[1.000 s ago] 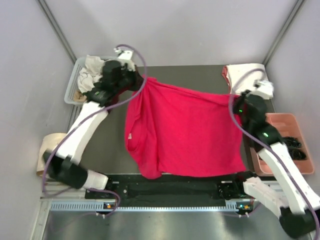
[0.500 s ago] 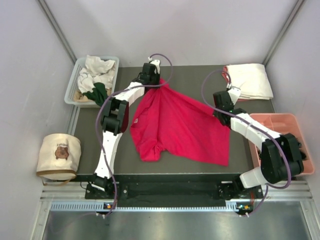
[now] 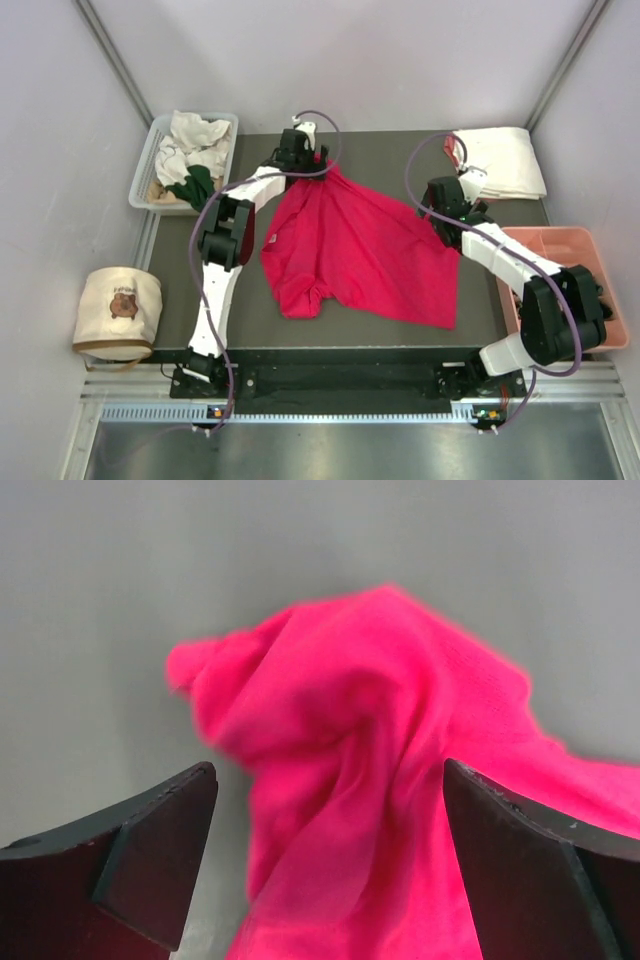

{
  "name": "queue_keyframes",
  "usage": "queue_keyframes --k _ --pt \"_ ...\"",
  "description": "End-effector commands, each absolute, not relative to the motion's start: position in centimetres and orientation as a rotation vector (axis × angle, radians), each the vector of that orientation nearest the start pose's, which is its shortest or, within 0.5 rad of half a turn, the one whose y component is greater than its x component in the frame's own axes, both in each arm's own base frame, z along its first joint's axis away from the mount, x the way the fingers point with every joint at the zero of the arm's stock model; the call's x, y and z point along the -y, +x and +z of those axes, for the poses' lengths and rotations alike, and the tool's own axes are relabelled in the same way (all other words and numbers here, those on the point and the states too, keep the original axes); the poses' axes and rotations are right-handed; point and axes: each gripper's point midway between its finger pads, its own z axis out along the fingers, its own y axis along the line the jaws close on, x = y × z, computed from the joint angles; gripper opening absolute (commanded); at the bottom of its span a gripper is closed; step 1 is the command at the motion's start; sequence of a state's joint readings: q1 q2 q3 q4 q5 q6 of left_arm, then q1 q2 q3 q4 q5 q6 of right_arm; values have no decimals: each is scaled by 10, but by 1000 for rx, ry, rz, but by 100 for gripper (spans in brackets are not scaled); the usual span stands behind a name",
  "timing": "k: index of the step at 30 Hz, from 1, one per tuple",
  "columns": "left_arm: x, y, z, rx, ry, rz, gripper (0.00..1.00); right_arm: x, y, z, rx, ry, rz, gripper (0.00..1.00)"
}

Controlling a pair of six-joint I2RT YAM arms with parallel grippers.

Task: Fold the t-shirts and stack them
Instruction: Flatten out the tshirt

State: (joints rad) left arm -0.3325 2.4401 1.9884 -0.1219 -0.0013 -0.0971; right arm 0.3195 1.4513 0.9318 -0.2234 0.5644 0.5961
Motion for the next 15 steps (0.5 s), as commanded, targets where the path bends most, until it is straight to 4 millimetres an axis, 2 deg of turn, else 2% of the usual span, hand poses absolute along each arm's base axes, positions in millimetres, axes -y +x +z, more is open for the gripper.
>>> queue_keyframes --k 1,2,3,4,5,6,7,8,9,10,11,12,13,14,15 --pt "202 616 152 -1994 175 -235 99 -42 402 155 -2001 608 -155 99" --pt "196 610 180 -1956 152 -225 99 -42 401 167 -1978 600 -139 99" --pt "193 599 179 -1974 128 -227 99 -44 398 169 -1979 586 -119 99" --pt "189 589 214 -1923 107 -242 99 -46 398 176 -1963 568 -92 99" --pt "186 581 228 -1904 87 -250 99 -47 395 182 -1957 547 -78 99" --pt "184 567 221 -1928 62 -266 99 -50 389 191 -1948 530 -49 99" --pt "181 550 261 -1862 44 -288 99 -52 386 197 -1941 516 -30 99" --pt "180 539 270 -1850 36 -291 99 -53 380 197 -1954 498 -27 99" --pt "183 522 259 -1880 30 -275 99 -56 373 202 -1952 481 5 99" --pt "182 503 284 -1839 31 -283 99 -59 369 201 -1961 468 15 99" --pt "191 485 280 -1861 50 -281 99 -62 362 197 -1986 450 31 99" --pt "190 470 261 -1906 54 -255 99 -65 356 196 -1990 440 50 99" --pt "187 453 269 -1899 51 -252 99 -67 352 193 -2000 428 62 99" --pt "195 437 261 -1919 70 -261 99 -67 347 189 -2016 422 66 99" --pt "193 417 227 -1999 68 -253 99 -69 340 180 -2044 409 76 99"
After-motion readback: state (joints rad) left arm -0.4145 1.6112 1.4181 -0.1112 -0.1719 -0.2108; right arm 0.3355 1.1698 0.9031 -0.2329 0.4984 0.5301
